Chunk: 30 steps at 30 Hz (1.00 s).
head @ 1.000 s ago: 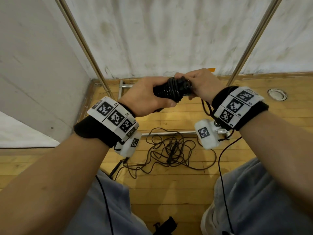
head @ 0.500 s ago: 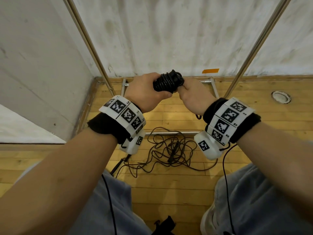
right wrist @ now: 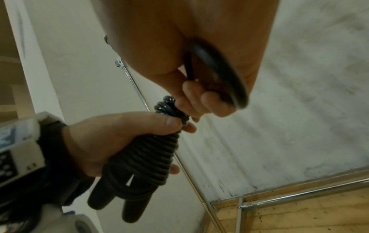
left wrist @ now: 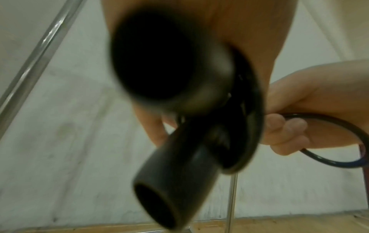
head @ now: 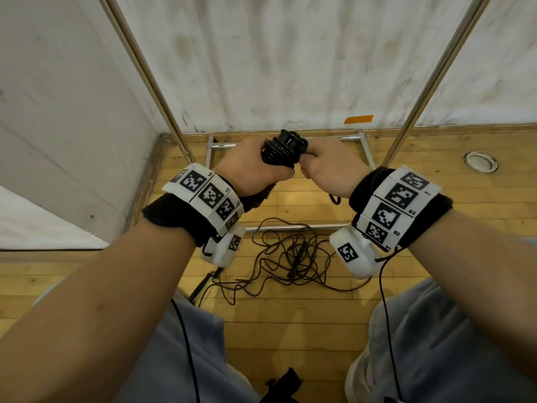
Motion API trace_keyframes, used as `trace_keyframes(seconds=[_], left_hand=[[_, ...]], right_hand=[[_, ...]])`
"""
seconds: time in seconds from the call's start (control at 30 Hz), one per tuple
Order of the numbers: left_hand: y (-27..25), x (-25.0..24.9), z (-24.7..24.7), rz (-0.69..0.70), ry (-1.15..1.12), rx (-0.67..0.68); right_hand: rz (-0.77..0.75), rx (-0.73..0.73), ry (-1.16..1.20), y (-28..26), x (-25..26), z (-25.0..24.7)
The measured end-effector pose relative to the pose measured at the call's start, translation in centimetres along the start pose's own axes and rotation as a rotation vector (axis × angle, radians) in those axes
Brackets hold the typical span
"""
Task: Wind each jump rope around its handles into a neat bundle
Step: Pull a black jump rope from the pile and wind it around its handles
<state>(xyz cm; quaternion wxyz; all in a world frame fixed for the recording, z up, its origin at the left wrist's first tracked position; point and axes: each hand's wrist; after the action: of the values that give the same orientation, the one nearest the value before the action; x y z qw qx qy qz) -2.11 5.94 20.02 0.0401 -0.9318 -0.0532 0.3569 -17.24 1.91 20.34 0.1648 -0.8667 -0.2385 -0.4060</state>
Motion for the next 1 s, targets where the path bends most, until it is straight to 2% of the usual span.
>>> trace_keyframes(seconds=[0.1, 0.23, 0.3, 0.43, 0.6, 0.67, 0.8, 0.93, 1.0], left_hand=[[-0.1, 0.0, -0.1, -0.014, -0.168, -0.047], [-0.1, -0.1, 0.0, -0.002, -0.153, -0.068], [0.0, -0.1, 0.2, -0.016, -0.157, -0.082], [0.0, -0.2, 0.2, -0.041, -0.305, -0.149], [0.0, -0.7, -0.2, -0.018, -0.544, -0.018], [0.0, -0.9, -0.3, -0.018, -0.458, 0.026], [-0.1, -0.3, 0.2, 0.058, -0.021, -0.024], [0.0, 0.3, 0.4, 0.087, 0.179, -0.089], [0.0, 0.3, 0.2, 0.101, 0.191, -0.139]], right_hand=[[-0.016, -0.05, 0.07, 0.0, 0.0, -0.1], [0.023, -0.05, 0.078, 0.1, -0.2, -0.3], [0.005, -0.055, 0.044, 0.1, -0.4, -0.1], [-0.077, -0.1, -0.054, 0.2, -0.4, 0.6], [-0.095, -0.145, -0.048, -0.1, -0.9, 0.8], [-0.079, -0.144, -0.052, -0.1, -1.2, 0.9], [-0.027, -0.119, -0.171, 0.3, -1.5, 0.6], [-0.067, -0.184, -0.219, 0.5, -1.3, 0.1], [-0.066, -0.16, -0.193, 0.6, -1.0, -0.2]])
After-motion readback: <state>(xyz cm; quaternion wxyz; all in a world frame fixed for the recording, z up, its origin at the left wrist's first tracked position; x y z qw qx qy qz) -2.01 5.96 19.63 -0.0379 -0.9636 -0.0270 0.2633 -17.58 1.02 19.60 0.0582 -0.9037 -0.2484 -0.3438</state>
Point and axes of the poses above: each hand's wrist, its own y-axis towards the middle knuckle, its own z-axis out of the palm, x = y × z, and after that the axes turned 4 degrees about y, right-handed
